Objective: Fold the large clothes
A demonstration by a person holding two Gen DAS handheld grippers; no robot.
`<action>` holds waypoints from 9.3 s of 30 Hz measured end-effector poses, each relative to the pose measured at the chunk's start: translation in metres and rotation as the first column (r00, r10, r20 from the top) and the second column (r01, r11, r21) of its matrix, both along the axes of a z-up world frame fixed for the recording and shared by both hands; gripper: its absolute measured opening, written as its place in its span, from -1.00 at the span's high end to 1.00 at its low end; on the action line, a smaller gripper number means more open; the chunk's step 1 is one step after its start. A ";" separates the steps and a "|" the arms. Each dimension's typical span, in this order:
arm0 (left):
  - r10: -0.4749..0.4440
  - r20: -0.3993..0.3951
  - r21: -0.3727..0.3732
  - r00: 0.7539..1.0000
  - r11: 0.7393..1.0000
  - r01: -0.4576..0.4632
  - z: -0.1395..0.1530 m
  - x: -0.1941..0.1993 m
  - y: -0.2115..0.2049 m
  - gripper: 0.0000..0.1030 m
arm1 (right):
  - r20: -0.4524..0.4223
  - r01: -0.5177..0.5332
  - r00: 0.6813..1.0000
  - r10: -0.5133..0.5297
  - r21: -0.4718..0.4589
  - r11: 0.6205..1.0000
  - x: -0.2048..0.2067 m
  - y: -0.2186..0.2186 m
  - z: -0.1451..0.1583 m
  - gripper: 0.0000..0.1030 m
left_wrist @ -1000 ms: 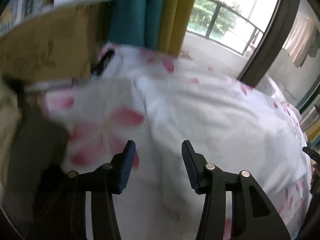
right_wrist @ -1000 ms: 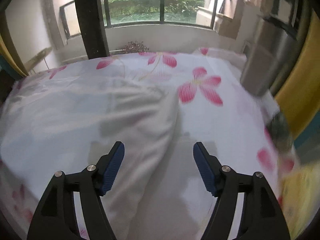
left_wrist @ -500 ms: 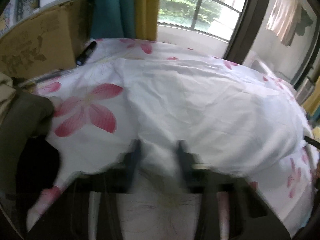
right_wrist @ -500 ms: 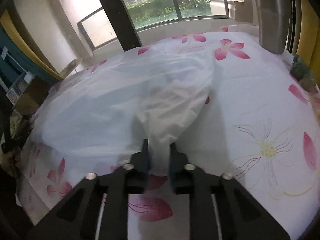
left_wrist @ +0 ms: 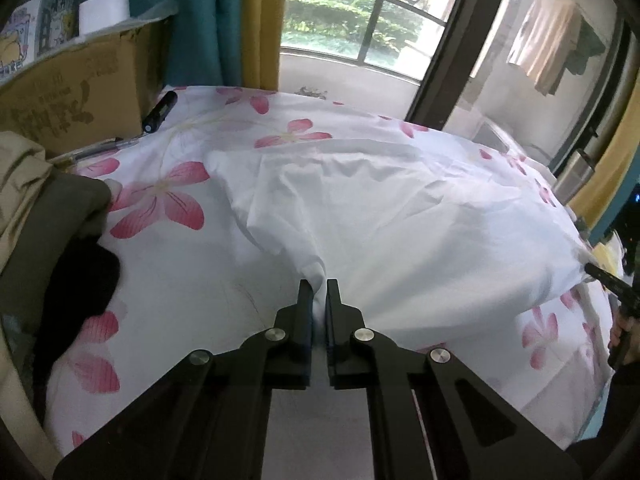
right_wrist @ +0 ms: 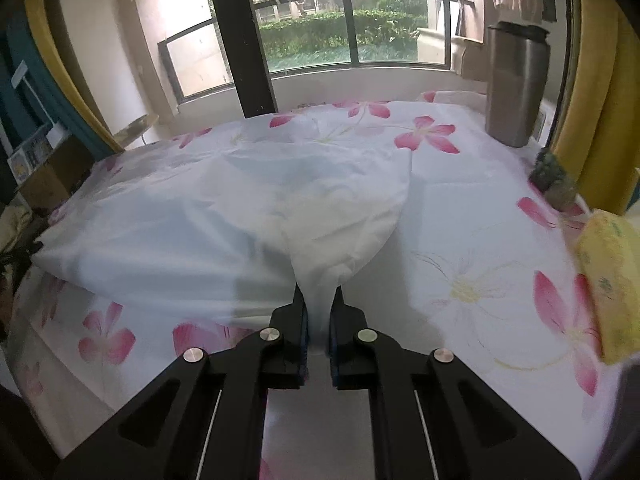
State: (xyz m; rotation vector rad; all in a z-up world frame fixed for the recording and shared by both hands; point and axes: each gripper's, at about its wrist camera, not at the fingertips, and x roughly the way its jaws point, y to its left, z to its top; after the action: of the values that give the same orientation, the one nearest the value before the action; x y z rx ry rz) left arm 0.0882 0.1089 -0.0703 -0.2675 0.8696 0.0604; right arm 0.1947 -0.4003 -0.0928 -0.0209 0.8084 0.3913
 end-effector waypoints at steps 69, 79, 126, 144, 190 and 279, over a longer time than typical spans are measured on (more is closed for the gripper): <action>-0.354 0.061 0.180 0.933 0.924 0.338 0.012 -0.003 -0.205 -0.02 | 0.017 -0.147 0.989 0.149 -0.094 0.985 -0.091 0.077 0.010 -0.50; -0.433 -0.025 0.150 0.901 0.890 0.432 -0.032 0.025 -0.223 -0.02 | -0.165 0.164 0.975 -0.151 0.065 0.984 -0.101 0.008 -0.020 -0.58; -0.306 0.123 -0.001 0.944 0.951 0.308 -0.003 0.068 -0.183 -0.02 | 0.181 -0.210 0.959 0.216 -0.053 0.976 -0.049 0.190 0.067 0.74; 0.013 0.230 0.017 0.973 1.000 -0.018 0.032 -0.022 -0.016 -0.02 | 0.094 -0.386 0.913 0.397 -0.123 0.914 -0.065 0.301 0.048 0.74; 0.108 0.218 -0.028 0.970 0.994 -0.104 0.052 -0.045 0.035 -0.03 | 0.064 -0.618 0.782 0.620 -0.052 0.784 -0.110 0.337 0.033 -0.99; 0.120 0.062 -0.083 0.991 0.990 -0.115 -0.011 -0.043 0.050 -0.29 | -0.031 -0.216 0.976 0.215 -0.031 0.976 -0.034 0.227 -0.003 -0.99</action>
State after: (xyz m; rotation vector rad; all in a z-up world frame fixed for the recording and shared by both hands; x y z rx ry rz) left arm 0.0456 0.1586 -0.0812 -0.3928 0.7902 0.1260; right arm 0.1609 -0.1737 -0.0958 -0.1367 0.8424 0.5839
